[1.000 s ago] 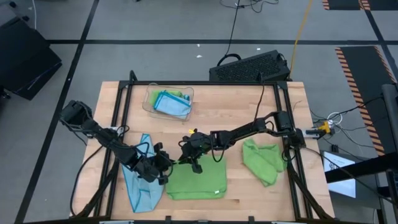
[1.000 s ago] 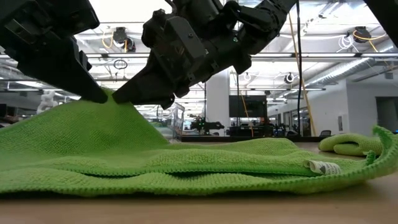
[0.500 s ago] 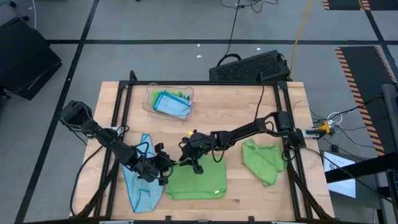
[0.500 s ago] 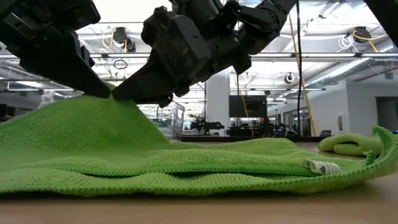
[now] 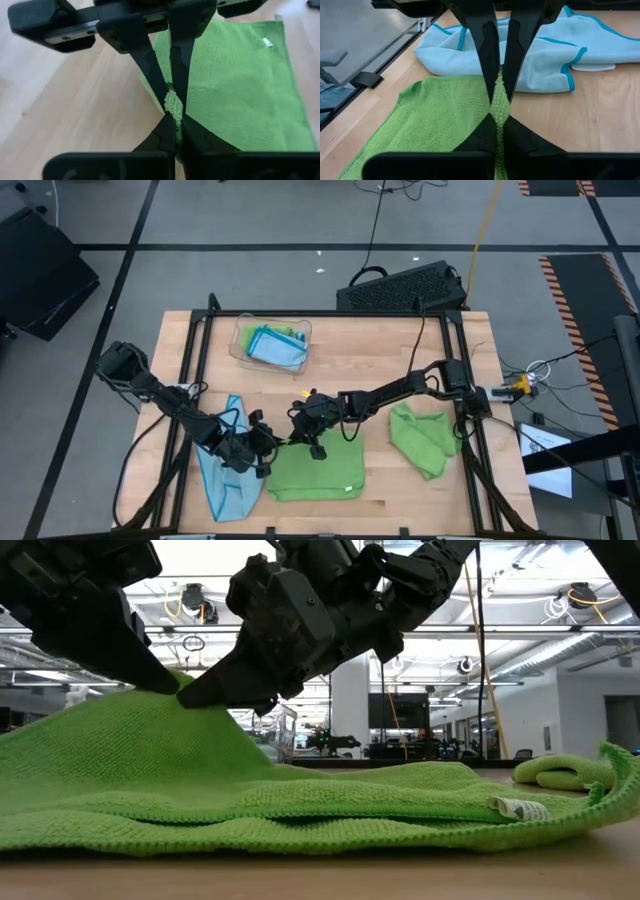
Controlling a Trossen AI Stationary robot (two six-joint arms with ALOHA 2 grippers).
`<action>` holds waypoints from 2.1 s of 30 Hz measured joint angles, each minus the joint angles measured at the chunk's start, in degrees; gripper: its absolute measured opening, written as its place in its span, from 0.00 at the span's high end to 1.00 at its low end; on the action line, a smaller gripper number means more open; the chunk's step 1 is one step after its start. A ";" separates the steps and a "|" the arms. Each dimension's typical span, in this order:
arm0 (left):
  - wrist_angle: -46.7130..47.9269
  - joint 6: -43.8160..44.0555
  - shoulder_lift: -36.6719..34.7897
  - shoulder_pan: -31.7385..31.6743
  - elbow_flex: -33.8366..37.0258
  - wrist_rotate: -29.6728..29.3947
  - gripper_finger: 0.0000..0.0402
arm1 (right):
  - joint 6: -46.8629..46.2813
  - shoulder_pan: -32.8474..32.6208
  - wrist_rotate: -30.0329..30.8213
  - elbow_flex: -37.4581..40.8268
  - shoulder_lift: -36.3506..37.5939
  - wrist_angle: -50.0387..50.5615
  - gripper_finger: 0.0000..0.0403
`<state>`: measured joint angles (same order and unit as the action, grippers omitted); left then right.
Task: Fold microfiber towels
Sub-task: Fold the top green microfiber cloth
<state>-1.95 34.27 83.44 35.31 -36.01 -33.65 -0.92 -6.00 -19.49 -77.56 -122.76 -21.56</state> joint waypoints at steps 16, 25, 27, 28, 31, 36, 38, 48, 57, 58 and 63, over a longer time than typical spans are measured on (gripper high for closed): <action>2.07 24.84 0.57 4.30 0.00 -0.60 0.33 | 2.74 0.93 3.21 0.00 0.72 2.67 0.99; 15.24 43.95 0.57 10.20 0.00 -7.21 0.25 | 3.72 2.33 3.30 -0.02 1.81 6.70 0.99; 16.58 47.50 0.57 11.14 0.00 -7.35 0.25 | 3.90 2.60 3.32 -0.02 2.09 6.89 0.99; 16.79 49.29 0.57 11.65 0.00 -7.41 0.25 | 3.99 2.64 3.34 -0.02 2.25 7.37 0.99; 16.35 53.09 0.57 12.65 0.00 -7.39 0.25 | 4.34 2.86 3.37 -0.02 2.30 7.30 0.99; 14.75 56.30 0.57 13.27 0.00 -7.48 0.25 | 4.64 3.38 4.81 -0.02 2.64 7.71 0.99; 14.82 57.18 0.57 13.18 0.00 -7.48 0.25 | 4.81 3.77 6.22 -0.02 2.73 7.84 0.99; 18.88 62.67 0.57 10.26 0.02 -5.66 0.25 | 5.08 5.57 6.22 -0.02 3.19 11.78 1.00; 18.93 60.19 0.57 7.12 0.02 -3.85 0.25 | 5.98 5.92 9.56 -0.04 7.30 24.91 1.00; 18.76 59.57 0.57 6.63 0.02 -3.87 0.25 | 6.11 5.85 10.36 -0.04 7.70 26.16 1.00; 17.77 56.20 0.57 3.35 0.04 -1.92 0.25 | 5.66 5.81 12.30 1.11 10.21 30.69 1.00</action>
<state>15.81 90.47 84.01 38.66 -35.97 -35.57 4.74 -0.19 -7.18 -76.45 -112.55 9.13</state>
